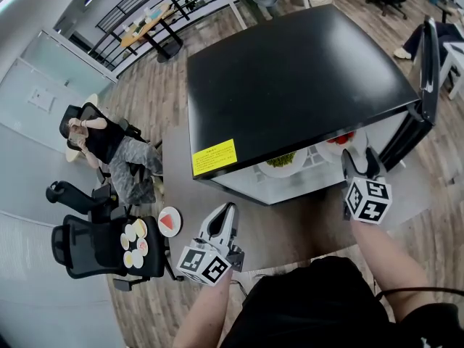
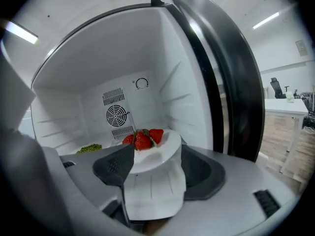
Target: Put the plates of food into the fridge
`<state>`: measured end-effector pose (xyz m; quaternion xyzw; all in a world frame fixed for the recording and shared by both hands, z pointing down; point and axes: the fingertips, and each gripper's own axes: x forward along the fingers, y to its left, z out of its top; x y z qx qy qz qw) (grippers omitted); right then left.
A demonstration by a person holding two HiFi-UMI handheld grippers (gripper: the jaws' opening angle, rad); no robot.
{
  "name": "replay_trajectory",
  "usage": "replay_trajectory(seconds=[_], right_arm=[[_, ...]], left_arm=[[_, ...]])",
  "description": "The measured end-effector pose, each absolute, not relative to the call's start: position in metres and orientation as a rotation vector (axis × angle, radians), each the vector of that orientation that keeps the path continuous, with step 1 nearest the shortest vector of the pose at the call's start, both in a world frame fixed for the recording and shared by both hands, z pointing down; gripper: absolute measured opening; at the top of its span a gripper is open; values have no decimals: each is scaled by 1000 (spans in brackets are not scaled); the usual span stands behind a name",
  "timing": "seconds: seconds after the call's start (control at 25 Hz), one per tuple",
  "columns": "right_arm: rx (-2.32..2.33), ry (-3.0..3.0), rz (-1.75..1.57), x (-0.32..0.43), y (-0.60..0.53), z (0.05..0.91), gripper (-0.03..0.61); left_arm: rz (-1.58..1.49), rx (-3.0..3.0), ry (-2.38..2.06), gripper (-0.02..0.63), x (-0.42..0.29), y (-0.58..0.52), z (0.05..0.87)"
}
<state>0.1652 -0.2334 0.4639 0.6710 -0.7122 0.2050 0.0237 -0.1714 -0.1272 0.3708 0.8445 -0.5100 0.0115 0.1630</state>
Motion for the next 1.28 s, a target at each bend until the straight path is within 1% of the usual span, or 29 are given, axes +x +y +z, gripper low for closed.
replay_trajectory(seconds=[0.2,0.28,0.48,0.72,0.88,1.04,1.28], right_arm=[[2072,-2274,560,162,-226,452,278],[2054,-2314,548,159,-222,449,278],[2036,-2366,503,163,-207,438,278],[2008,-2364,447,162,-199,438,277],[1962,-2412,368,151,-187,408,276],[1854,-2490,357,115,-168,394,276],[1579,-2639,319,20,-140,395,276]], left_arm=[[26,2424,-1468,26,-169,-125,367],[48,2447,-1470,6,-165,-122,367],[55,2471,-1464,5,-158,-111,366],[17,2428,-1554,6,-178,-102,371],[-19,2371,-1615,6,-203,-87,365],[-52,2307,-1662,6,-238,-72,371],[-68,2252,-1731,6,-295,-55,384]])
